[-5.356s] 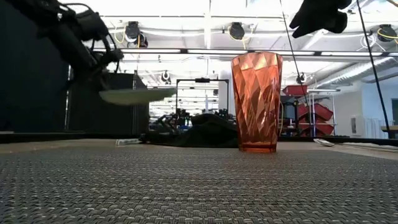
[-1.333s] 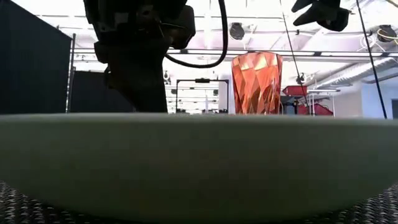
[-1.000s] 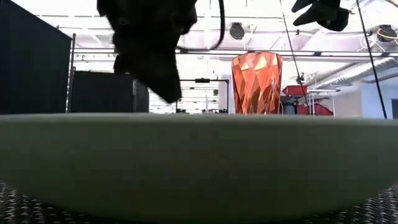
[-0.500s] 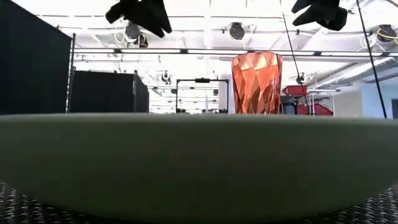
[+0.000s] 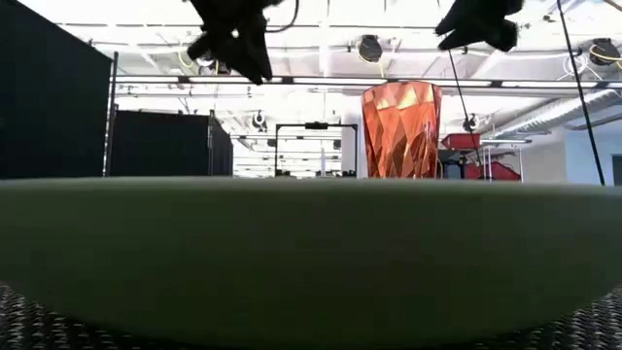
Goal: Set table place
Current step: Fold the black napkin
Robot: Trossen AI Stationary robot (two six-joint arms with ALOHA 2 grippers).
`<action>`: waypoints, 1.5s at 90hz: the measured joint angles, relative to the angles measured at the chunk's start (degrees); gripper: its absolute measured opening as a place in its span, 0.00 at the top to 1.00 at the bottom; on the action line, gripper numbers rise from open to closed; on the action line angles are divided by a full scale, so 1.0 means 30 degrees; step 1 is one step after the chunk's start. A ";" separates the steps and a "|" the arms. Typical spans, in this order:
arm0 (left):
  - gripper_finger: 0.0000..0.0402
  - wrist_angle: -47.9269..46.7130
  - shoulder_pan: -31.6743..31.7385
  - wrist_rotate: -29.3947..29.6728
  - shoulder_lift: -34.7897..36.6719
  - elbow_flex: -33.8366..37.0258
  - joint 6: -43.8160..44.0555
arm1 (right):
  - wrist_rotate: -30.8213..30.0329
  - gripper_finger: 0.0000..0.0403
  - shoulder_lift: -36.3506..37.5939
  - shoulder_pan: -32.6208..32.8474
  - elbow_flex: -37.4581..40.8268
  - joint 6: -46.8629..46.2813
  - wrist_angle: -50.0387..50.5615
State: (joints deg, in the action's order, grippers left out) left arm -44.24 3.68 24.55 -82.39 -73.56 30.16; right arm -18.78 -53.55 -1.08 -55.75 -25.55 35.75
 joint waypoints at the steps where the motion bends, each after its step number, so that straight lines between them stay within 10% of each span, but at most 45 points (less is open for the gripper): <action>1: 0.78 0.0052 0.0230 -0.0198 0.0005 0.0009 -0.0376 | 0.0158 0.65 -0.0096 -0.0278 0.0000 0.0150 -0.0199; 24: 0.78 0.6657 0.6845 -0.8431 -0.0008 0.2775 -0.7237 | 0.7164 0.65 -0.4279 -0.7323 -0.0007 0.1055 -0.5745; 52: 0.78 0.8986 1.2095 -1.5439 -0.0132 0.4994 -0.8960 | 1.1887 0.65 -1.0278 -1.2585 0.0000 -0.2714 -0.7679; 135: 0.78 1.1765 1.1376 -1.5258 -0.0139 0.5135 -0.5626 | 1.3863 0.65 -1.5641 -1.3568 0.0000 -0.1196 -1.1077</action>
State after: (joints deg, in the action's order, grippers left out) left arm -8.95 37.80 -21.22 -82.81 -58.15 13.28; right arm 22.80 -100.48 -41.78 -55.75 -29.13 2.52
